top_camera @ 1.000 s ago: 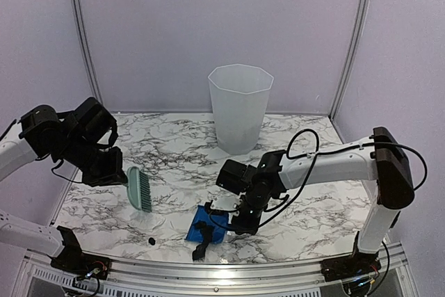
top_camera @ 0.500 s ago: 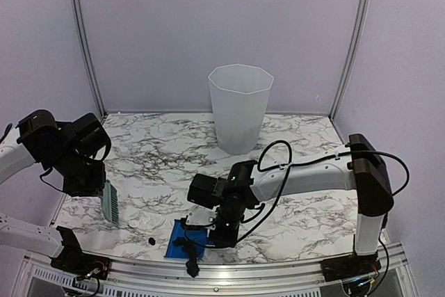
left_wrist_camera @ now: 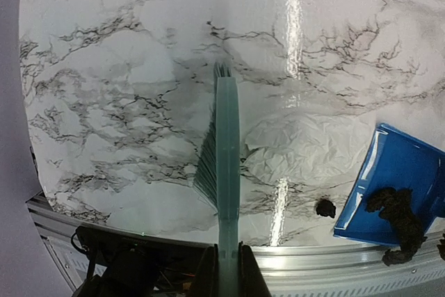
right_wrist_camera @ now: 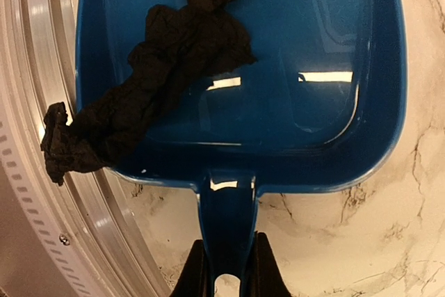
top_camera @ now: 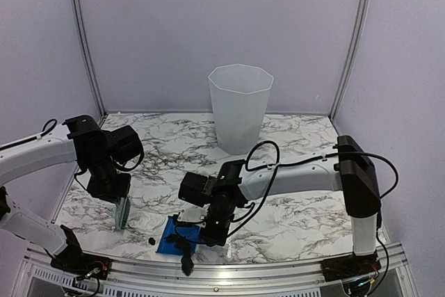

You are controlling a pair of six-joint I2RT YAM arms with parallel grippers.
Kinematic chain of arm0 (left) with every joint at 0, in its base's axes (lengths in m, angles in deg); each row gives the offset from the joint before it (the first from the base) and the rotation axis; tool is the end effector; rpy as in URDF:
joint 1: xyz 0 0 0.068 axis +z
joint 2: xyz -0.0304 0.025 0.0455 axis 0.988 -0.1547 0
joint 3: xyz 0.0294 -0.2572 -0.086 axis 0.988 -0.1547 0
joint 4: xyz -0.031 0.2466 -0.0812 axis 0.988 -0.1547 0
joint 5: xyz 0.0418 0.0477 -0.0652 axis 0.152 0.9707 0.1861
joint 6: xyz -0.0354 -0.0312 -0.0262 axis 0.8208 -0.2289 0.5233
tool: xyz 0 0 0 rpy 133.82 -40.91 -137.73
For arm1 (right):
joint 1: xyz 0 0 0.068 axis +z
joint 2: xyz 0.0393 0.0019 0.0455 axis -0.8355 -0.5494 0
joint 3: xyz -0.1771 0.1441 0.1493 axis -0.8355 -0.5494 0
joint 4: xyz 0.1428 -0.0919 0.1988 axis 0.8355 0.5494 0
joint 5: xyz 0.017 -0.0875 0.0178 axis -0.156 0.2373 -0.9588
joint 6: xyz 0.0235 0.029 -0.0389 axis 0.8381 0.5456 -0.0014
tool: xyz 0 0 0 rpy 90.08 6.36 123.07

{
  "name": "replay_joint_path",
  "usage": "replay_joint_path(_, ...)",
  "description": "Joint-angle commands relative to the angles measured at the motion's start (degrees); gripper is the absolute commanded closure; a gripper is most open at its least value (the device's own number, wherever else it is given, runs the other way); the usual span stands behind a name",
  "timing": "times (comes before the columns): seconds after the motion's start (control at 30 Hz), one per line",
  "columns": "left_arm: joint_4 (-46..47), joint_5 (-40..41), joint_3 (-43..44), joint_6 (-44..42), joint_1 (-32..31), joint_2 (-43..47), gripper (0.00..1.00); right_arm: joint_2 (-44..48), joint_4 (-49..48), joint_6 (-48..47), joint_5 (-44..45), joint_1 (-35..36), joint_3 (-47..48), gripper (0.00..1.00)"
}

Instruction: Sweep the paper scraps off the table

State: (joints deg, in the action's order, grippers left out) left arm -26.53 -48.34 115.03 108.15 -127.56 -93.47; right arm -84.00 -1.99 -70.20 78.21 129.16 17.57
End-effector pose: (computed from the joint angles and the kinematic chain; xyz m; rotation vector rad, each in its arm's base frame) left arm 0.1503 -0.1498 0.2714 0.0172 2.9525 0.0638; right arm 0.1157 0.3904 0.1753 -1.9190 2.4359 0.3969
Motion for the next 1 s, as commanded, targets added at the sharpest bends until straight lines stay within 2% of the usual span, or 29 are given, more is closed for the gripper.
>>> replay_joint_path(0.0,5.6,-5.1,1.0,-5.2,0.1,-2.4,1.00,-2.5,1.4,0.4,0.7,0.3,3.9,1.00)
replay_joint_path(0.33,11.3,-14.4,2.7,-5.4,-0.8,-6.1,1.00,-4.7,1.2,-0.3,1.9,0.1,6.6,1.00)
replay_joint_path(0.6,11.8,-17.0,2.9,-2.5,-4.6,-5.4,1.00,-2.3,-1.6,0.8,2.1,-2.7,4.4,1.00)
replay_joint_path(0.73,11.8,-15.8,2.7,-1.0,-5.2,-4.1,1.00,-1.3,-2.2,0.5,2.7,-4.0,3.2,1.00)
replay_joint_path(0.97,11.6,-8.0,6.6,2.0,-5.2,-1.6,1.00,0.7,-2.6,-0.7,3.0,-4.5,-0.6,1.00)
